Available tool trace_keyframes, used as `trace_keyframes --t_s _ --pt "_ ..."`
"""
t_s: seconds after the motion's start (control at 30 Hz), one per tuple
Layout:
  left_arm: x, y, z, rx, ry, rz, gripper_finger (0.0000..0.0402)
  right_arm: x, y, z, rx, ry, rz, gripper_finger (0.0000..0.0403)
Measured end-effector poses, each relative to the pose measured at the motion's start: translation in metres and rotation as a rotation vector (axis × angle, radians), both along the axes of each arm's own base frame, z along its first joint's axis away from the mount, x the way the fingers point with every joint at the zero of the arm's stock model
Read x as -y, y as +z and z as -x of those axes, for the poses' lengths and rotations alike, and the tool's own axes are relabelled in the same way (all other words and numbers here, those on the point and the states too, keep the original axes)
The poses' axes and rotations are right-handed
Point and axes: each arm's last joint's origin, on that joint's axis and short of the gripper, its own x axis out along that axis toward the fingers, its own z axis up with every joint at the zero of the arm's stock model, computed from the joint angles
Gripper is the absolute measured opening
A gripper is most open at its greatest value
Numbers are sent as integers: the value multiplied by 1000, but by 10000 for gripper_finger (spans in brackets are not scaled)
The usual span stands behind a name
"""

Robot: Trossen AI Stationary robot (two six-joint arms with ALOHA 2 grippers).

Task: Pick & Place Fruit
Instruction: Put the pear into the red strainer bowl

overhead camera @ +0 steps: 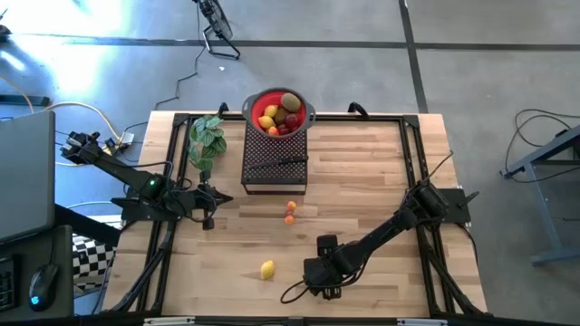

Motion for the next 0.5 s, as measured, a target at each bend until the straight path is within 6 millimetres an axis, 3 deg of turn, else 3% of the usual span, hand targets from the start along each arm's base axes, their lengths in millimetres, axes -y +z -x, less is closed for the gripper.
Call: trace_keyframes --t_s 0.5 --pt "0 0 0 0 -1 -2 3 -1 0 -1 4 5 -9 258"
